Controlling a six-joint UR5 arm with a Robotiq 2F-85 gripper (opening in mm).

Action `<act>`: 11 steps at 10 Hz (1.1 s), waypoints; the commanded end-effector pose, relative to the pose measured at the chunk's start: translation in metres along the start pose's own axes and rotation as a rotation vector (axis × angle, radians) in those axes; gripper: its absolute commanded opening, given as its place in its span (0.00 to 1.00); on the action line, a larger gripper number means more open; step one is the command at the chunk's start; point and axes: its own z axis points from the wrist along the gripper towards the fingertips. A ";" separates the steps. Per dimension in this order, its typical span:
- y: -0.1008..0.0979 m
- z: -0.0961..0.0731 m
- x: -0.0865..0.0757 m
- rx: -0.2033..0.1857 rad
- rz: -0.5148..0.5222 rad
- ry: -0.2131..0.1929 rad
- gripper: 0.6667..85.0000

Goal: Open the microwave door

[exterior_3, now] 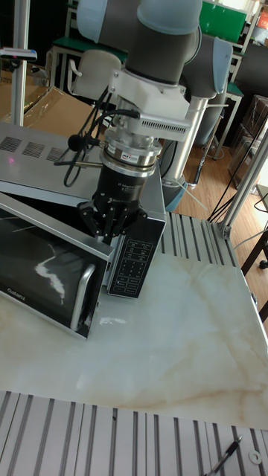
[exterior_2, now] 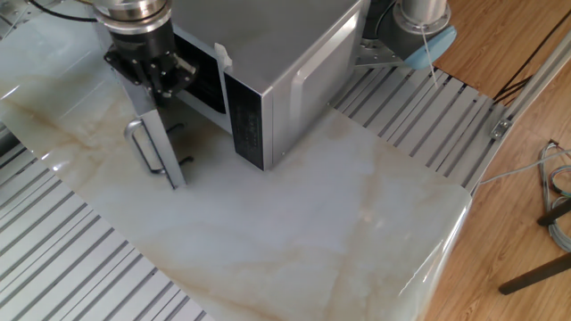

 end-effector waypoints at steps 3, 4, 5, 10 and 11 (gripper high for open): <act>-0.042 0.000 -0.016 0.027 -0.044 -0.016 0.00; -0.056 -0.001 -0.020 0.005 -0.126 0.000 0.00; -0.056 -0.004 -0.024 -0.009 -0.128 0.009 0.00; -0.038 -0.005 -0.028 -0.038 0.044 -0.019 0.00; -0.033 -0.006 -0.028 -0.042 0.057 -0.022 0.00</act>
